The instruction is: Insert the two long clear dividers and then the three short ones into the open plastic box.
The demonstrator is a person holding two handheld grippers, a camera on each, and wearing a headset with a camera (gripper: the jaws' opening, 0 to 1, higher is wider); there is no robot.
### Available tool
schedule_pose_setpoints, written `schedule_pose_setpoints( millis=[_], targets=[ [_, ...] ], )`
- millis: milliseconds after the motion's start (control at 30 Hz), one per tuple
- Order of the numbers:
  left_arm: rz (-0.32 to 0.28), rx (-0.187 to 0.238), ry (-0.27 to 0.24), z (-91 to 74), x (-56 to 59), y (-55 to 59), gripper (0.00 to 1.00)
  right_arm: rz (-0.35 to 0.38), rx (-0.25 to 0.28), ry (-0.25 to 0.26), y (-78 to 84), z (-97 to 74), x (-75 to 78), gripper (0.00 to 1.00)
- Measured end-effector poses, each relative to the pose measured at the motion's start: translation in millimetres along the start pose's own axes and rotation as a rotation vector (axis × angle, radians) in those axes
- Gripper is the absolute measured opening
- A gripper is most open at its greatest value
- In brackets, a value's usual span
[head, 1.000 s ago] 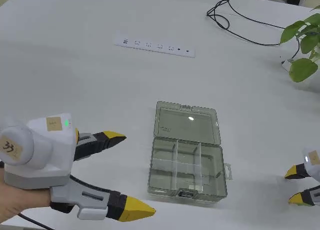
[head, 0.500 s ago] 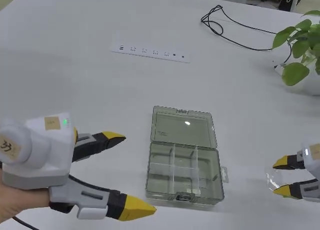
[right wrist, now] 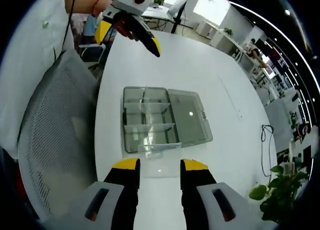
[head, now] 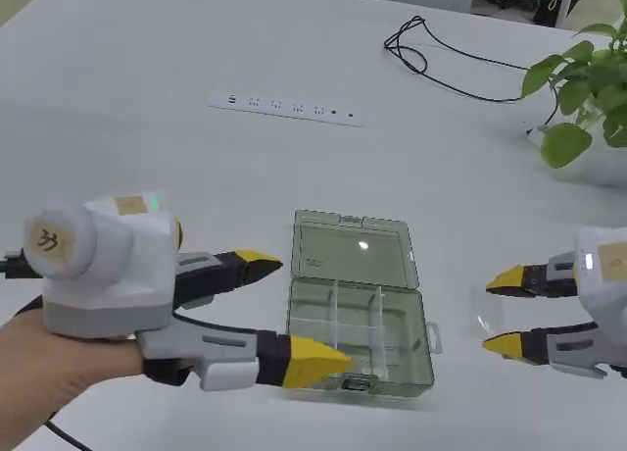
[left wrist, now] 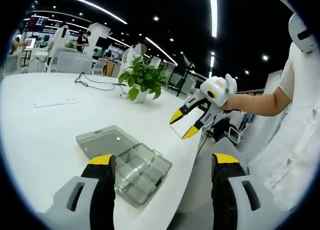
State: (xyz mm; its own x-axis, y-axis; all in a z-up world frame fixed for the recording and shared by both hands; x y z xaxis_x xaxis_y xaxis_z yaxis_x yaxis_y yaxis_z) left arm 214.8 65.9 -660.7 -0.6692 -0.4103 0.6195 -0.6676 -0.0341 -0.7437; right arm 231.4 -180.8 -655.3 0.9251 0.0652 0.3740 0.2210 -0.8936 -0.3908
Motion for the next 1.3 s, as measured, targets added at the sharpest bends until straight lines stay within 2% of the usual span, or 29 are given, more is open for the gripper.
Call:
schedule_pose_setpoints(
  millis=[67, 100, 200, 300, 333, 433, 533, 633, 767, 933, 1300],
  targets=[
    [-0.072, 0.004, 0.011, 5.6, 5.2, -2.3, 0.76, 0.001, 0.008, 0.012, -8.5, -1.2, -0.1, 0.33],
    [-0.09, 0.008, 0.02, 7.7, 6.6, -3.7, 0.76, 0.003, 0.019, 0.018, -15.7, -2.1, -0.6, 0.33],
    [-0.122, 0.02, 0.016, 14.0, 9.2, -7.5, 0.7, -0.009, 0.024, 0.035, -31.4, -3.5, -3.4, 0.33],
    [-0.139, 0.01, 0.008, 20.4, 12.6, -7.9, 0.62, -0.016, 0.022, 0.046, -42.6, -4.1, -5.6, 0.33],
    [-0.149, -0.005, -0.012, 21.9, 12.3, -6.8, 0.58, -0.014, 0.023, 0.049, -46.8, -4.7, -6.3, 0.33],
    [-0.206, -0.016, -0.008, 29.9, 16.6, -5.2, 0.54, -0.014, 0.029, 0.063, -60.4, -5.4, -8.4, 0.33],
    [-0.225, -0.018, -0.002, 36.0, 20.2, -3.8, 0.51, -0.031, 0.021, 0.076, -69.2, -5.5, -9.6, 0.33],
    [-0.249, -0.029, 0.004, 41.7, 25.0, -1.1, 0.43, -0.04, 0.027, 0.083, -79.5, -6.6, -10.8, 0.33],
    [-0.304, -0.023, 0.008, 45.9, 26.4, 0.0, 0.33, -0.056, 0.028, 0.088, -89.1, -7.3, -13.1, 0.33],
    [-0.34, -0.031, 0.016, 48.0, 27.0, 2.5, 0.18, -0.073, 0.022, 0.093, -96.6, -9.1, -15.6, 0.33],
    [-0.359, -0.056, 0.033, 50.8, 30.4, 4.8, 0.04, -0.093, 0.0, 0.1, -100.1, -10.5, -16.8, 0.33]
  ],
)
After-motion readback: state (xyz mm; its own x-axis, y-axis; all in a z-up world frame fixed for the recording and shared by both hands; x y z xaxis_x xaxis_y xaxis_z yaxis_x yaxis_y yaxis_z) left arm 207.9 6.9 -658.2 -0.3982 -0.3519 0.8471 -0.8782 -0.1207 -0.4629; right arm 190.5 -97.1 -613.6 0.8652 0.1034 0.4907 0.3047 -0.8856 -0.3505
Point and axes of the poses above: the centre of the closed fingertips' face, and the gripper's own axes: z roughly forward along the fingers, x roughly to its right, y roughly out of its underside, the point moved 8 cm from there along -z, roughly backward along the fingers, and after that the axes turned 14 degrees about -z, right-handed, at the moved point
